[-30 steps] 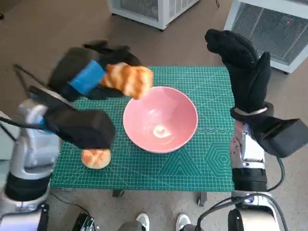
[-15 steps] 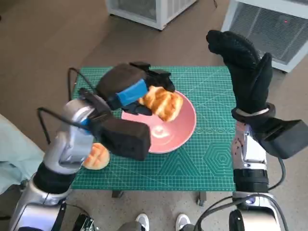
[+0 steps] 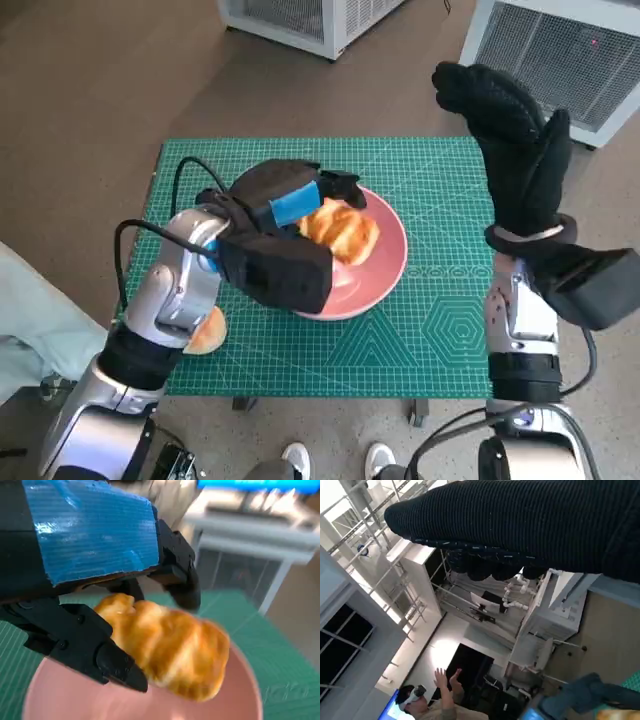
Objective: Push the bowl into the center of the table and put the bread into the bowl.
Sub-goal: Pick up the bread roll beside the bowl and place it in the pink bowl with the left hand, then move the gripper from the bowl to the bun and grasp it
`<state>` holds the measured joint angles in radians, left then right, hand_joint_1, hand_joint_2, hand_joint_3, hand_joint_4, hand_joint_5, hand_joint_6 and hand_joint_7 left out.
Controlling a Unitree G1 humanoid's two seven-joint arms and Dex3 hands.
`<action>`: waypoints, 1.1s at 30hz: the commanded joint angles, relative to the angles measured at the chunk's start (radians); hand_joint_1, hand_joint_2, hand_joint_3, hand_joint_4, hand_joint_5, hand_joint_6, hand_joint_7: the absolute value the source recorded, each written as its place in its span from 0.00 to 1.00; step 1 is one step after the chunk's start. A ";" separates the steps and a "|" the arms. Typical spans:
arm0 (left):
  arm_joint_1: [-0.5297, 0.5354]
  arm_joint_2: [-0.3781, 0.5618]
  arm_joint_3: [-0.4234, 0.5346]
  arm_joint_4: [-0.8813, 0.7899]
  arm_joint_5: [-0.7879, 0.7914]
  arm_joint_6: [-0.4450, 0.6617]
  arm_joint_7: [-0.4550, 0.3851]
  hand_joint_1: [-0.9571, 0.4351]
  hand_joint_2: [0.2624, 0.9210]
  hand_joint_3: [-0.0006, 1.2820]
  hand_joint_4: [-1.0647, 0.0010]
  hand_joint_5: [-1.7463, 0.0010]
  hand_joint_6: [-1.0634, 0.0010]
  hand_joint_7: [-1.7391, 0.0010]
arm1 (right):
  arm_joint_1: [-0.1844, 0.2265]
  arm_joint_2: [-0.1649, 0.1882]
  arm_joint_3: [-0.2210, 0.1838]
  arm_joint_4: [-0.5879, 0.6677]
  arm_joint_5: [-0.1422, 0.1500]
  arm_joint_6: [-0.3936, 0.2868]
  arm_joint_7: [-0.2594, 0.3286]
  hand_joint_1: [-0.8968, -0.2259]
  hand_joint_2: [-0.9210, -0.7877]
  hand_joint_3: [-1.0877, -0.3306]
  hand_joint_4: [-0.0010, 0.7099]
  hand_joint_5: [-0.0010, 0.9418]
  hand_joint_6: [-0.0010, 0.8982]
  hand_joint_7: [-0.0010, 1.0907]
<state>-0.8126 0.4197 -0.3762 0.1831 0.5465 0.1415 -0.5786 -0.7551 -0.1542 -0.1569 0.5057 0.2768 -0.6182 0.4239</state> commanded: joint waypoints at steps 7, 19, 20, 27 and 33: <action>0.018 0.039 0.058 -0.129 -0.087 0.046 -0.114 0.51 0.72 0.00 1.00 1.00 0.90 0.99 | 0.033 0.004 -0.001 -0.017 0.005 0.023 -0.002 0.27 0.00 0.49 0.32 0.00 0.18 0.36; 0.116 0.176 0.248 -0.454 -0.187 0.154 -0.194 0.51 0.73 0.00 0.99 1.00 0.87 0.99 | 0.034 0.019 0.010 -0.025 -0.006 0.026 -0.015 0.27 0.00 0.48 0.31 0.00 0.17 0.35; 0.128 0.190 0.270 -0.481 -0.198 0.159 -0.198 0.51 0.73 0.00 0.99 1.00 0.86 0.99 | 0.033 0.020 0.010 -0.023 -0.005 0.025 -0.014 0.27 0.00 0.48 0.31 0.00 0.17 0.35; 0.266 0.305 0.417 -0.607 -0.184 0.127 -0.154 0.51 0.71 0.00 0.98 1.00 0.83 0.98 | 0.027 0.029 0.013 -0.009 -0.010 0.016 -0.014 0.28 0.00 0.48 0.31 0.00 0.17 0.34; 0.366 0.400 0.493 -0.650 -0.164 0.121 -0.161 0.50 0.69 0.00 0.97 1.00 0.81 0.98 | 0.022 0.036 0.016 0.002 -0.016 0.004 -0.014 0.29 0.00 0.47 0.31 0.00 0.16 0.34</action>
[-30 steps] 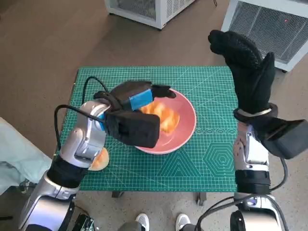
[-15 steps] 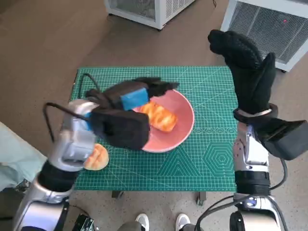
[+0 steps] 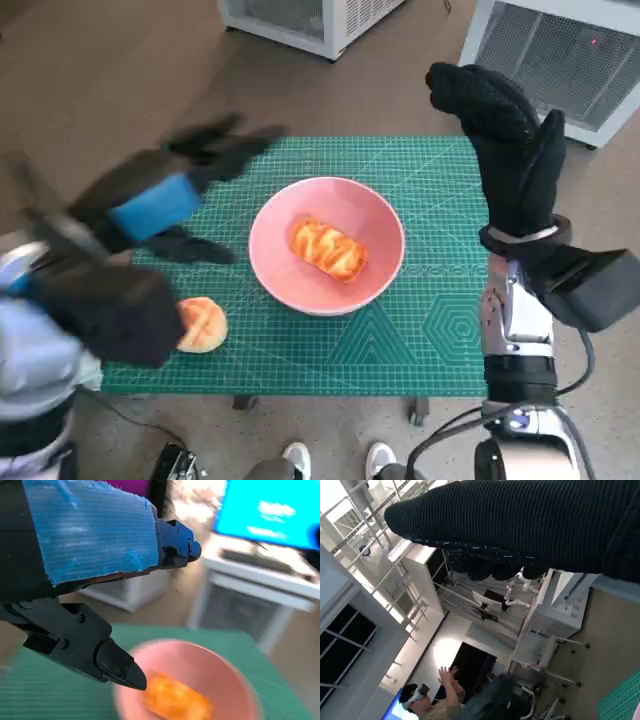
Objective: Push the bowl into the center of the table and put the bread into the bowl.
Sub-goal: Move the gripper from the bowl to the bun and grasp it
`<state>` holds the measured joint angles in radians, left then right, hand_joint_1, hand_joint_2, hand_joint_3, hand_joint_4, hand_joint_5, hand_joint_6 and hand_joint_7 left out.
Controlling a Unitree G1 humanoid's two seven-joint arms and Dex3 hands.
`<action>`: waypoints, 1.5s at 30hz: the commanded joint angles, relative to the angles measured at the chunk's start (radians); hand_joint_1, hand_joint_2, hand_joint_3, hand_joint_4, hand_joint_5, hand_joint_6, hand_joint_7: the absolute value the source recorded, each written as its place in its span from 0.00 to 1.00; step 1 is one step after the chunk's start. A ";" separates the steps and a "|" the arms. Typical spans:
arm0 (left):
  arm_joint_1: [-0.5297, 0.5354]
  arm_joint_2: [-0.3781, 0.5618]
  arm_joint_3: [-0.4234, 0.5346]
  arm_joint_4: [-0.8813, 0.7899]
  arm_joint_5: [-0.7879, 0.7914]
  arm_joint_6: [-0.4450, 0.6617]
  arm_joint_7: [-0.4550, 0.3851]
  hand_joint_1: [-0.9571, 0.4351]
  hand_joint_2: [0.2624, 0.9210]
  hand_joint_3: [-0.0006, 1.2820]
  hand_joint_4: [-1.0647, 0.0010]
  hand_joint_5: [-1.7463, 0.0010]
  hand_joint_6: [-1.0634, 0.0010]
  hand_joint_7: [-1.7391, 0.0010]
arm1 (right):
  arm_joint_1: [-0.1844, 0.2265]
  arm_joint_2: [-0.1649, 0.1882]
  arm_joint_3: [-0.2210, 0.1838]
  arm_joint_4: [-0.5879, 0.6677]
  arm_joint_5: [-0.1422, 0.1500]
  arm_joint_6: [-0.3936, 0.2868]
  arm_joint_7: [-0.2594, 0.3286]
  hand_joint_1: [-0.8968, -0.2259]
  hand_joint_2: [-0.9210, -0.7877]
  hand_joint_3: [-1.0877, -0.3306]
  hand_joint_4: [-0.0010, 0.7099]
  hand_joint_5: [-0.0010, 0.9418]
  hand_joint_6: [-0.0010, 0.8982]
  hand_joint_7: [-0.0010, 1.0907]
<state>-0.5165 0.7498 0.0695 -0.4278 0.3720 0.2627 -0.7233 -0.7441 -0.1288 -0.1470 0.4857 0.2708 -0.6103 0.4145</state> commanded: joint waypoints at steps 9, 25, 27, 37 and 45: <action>0.173 0.173 0.093 -0.113 -0.026 0.068 -0.117 0.48 0.71 0.00 0.95 0.99 0.79 0.98 | -0.004 0.022 0.009 0.042 -0.006 -0.013 0.001 0.29 0.00 0.46 0.30 0.00 0.16 0.34; 0.375 0.180 0.056 -0.232 0.069 0.096 -0.092 0.49 0.71 0.00 0.89 0.99 0.76 0.99 | -0.024 0.030 0.015 0.066 0.012 -0.023 0.027 0.27 0.00 0.45 0.30 0.00 0.15 0.36; 0.391 0.171 0.050 -0.228 0.069 0.088 -0.082 0.50 0.70 0.00 0.88 0.99 0.74 0.99 | -0.023 0.030 0.015 0.065 0.013 -0.023 0.029 0.27 0.00 0.45 0.29 0.00 0.15 0.37; 0.447 0.145 -0.045 -0.158 0.113 0.060 -0.042 0.54 0.70 0.00 0.85 1.00 0.73 0.99 | -0.017 0.023 0.012 0.058 0.015 -0.021 0.039 0.28 0.00 0.45 0.29 0.00 0.13 0.38; 0.438 0.125 -0.126 -0.064 0.151 0.092 -0.041 0.61 0.72 0.00 0.81 0.99 0.70 0.99 | -0.011 0.015 0.008 0.048 0.018 -0.017 0.039 0.28 0.00 0.45 0.30 0.00 0.13 0.39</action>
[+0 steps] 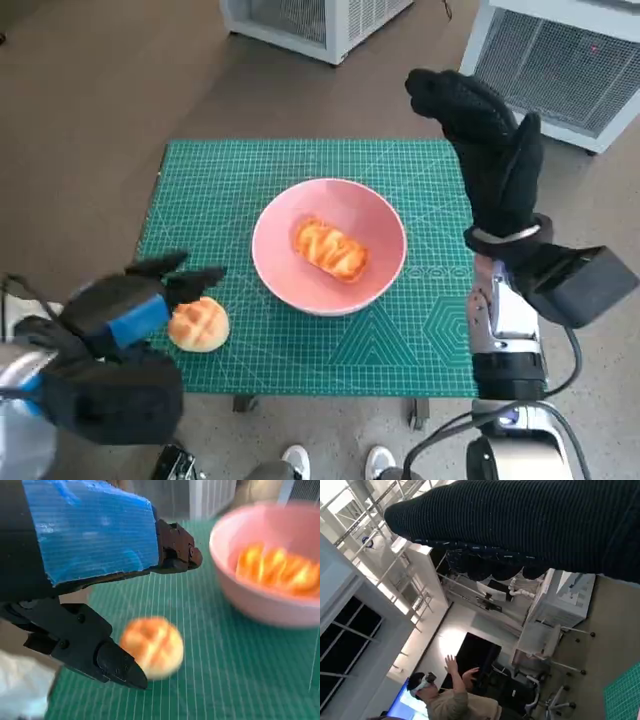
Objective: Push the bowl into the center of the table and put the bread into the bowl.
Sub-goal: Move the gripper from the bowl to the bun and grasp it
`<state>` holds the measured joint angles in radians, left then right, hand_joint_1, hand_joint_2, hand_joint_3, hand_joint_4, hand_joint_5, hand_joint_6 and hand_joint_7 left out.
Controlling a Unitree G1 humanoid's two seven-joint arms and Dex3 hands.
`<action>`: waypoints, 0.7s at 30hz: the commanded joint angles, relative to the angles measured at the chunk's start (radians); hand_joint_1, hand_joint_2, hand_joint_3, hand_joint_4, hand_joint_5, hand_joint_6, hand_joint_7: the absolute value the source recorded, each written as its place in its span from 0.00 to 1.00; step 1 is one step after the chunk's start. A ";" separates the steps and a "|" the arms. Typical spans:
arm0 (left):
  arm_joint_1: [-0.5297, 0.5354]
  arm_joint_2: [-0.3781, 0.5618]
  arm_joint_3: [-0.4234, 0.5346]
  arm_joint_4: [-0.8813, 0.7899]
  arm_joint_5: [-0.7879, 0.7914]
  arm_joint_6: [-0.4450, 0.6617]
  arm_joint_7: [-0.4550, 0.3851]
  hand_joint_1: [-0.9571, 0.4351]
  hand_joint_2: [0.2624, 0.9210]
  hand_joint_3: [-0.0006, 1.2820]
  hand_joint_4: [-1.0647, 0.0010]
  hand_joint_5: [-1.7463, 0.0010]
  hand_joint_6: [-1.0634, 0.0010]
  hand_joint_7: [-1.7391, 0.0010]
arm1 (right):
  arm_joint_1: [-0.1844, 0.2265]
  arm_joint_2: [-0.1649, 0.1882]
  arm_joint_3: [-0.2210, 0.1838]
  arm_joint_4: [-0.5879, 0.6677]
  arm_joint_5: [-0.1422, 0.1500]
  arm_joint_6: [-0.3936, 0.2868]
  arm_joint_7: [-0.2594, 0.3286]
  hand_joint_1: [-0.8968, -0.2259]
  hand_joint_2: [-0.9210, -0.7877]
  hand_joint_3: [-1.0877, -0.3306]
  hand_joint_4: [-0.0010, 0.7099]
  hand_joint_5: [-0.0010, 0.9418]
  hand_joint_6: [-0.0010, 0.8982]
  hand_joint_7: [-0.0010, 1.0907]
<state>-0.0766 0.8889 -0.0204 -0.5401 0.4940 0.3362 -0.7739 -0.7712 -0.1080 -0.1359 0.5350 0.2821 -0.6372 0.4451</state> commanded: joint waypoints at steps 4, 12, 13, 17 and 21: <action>-0.015 -0.030 -0.070 0.099 0.055 0.027 0.023 0.65 0.74 0.01 0.75 0.99 0.64 0.99 | 0.018 -0.007 -0.005 -0.001 0.007 0.012 0.008 0.28 0.00 0.46 0.30 0.00 0.13 0.39; -0.026 -0.062 -0.120 0.217 0.095 -0.033 0.102 0.71 0.78 0.01 0.54 0.97 0.46 0.96 | 0.023 -0.005 -0.005 -0.009 0.005 0.016 0.003 0.29 0.00 0.46 0.30 0.00 0.13 0.39; -0.027 -0.064 -0.124 0.231 0.098 -0.043 0.112 0.71 0.79 0.01 0.50 0.97 0.43 0.96 | 0.024 -0.005 -0.004 -0.010 0.004 0.017 0.003 0.29 0.00 0.46 0.30 0.00 0.13 0.39; -0.032 -0.072 -0.142 0.304 0.116 -0.111 0.173 0.72 0.83 0.02 0.38 0.96 0.34 0.94 | 0.027 -0.005 -0.005 -0.014 0.004 0.018 0.002 0.28 0.00 0.46 0.30 0.00 0.13 0.39; -0.035 -0.074 -0.148 0.361 0.119 -0.176 0.224 0.81 0.91 0.04 0.33 0.70 0.26 0.91 | 0.029 -0.004 -0.004 -0.018 0.006 0.021 0.003 0.28 0.00 0.46 0.30 0.00 0.13 0.40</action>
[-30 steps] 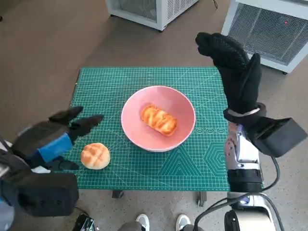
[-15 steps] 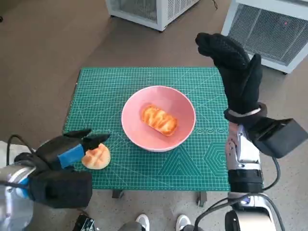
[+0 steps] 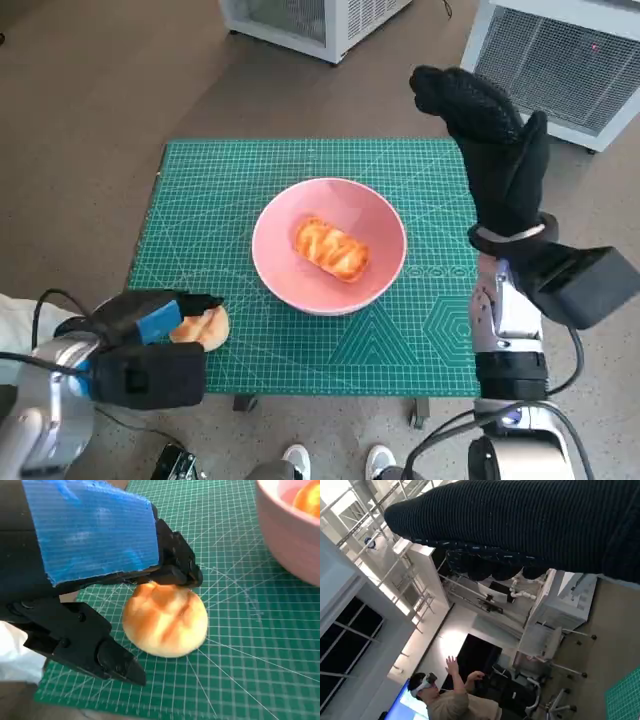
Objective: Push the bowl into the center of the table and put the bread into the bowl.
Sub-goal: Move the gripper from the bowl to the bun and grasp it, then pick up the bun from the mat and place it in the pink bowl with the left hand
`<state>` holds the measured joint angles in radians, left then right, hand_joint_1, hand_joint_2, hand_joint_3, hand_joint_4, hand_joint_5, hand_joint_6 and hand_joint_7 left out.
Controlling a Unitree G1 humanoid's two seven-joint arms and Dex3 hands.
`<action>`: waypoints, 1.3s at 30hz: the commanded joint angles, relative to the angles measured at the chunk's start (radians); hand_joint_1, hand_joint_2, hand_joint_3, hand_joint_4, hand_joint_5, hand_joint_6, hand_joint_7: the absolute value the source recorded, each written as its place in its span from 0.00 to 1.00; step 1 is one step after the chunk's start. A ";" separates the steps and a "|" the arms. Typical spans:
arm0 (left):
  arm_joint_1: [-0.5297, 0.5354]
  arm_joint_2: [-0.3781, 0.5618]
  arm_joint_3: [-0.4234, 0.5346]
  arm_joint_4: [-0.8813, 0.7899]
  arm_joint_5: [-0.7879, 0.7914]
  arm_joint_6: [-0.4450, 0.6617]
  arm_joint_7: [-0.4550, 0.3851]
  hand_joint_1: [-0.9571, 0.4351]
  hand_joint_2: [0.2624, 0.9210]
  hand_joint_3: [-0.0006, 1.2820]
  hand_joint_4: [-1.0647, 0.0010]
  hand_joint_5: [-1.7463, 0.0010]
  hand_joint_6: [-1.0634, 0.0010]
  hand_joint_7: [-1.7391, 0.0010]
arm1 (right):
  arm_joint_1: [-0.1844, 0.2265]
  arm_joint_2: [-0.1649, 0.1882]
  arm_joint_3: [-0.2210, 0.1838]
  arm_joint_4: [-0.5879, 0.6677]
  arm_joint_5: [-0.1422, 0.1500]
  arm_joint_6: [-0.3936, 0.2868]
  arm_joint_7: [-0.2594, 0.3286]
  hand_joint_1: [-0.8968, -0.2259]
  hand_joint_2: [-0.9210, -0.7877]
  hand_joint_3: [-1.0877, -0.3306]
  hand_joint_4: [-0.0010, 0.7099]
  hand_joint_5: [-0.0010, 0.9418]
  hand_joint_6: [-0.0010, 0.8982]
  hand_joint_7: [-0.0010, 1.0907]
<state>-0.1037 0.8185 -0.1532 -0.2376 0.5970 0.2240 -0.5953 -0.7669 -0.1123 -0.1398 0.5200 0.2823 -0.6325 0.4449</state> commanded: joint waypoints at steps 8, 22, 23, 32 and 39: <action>-0.017 -0.002 -0.019 0.168 0.021 -0.194 0.145 0.70 1.00 0.08 0.35 0.31 0.46 0.37 | 0.032 0.005 0.002 -0.016 0.006 0.023 0.001 0.27 0.00 0.46 0.30 0.00 0.13 0.40; -0.033 -0.008 0.007 0.202 0.005 -0.295 0.211 0.69 1.00 0.05 0.33 0.34 0.43 0.33 | 0.041 0.007 0.002 -0.026 0.006 0.031 0.000 0.27 0.00 0.46 0.30 0.00 0.12 0.40; -0.035 -0.008 0.010 0.202 0.002 -0.301 0.214 0.69 1.00 0.05 0.33 0.34 0.43 0.33 | 0.041 0.007 0.002 -0.026 0.006 0.031 0.000 0.27 0.00 0.46 0.30 0.00 0.12 0.40; -0.054 -0.014 0.051 0.167 -0.044 -0.306 0.205 0.69 1.00 0.04 0.31 0.35 0.41 0.34 | 0.040 0.004 -0.003 -0.018 0.010 0.032 0.003 0.27 0.00 0.46 0.30 0.00 0.12 0.41; -0.064 -0.021 0.078 0.143 -0.081 -0.304 0.195 0.69 1.00 0.03 0.30 0.34 0.40 0.36 | 0.041 0.004 -0.004 -0.017 0.012 0.033 -0.001 0.27 0.00 0.46 0.30 0.00 0.12 0.41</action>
<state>-0.1533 0.8065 -0.0920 -0.0722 0.5399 -0.0788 -0.3907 -0.7520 -0.1103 -0.1416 0.4948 0.2915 -0.6120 0.4447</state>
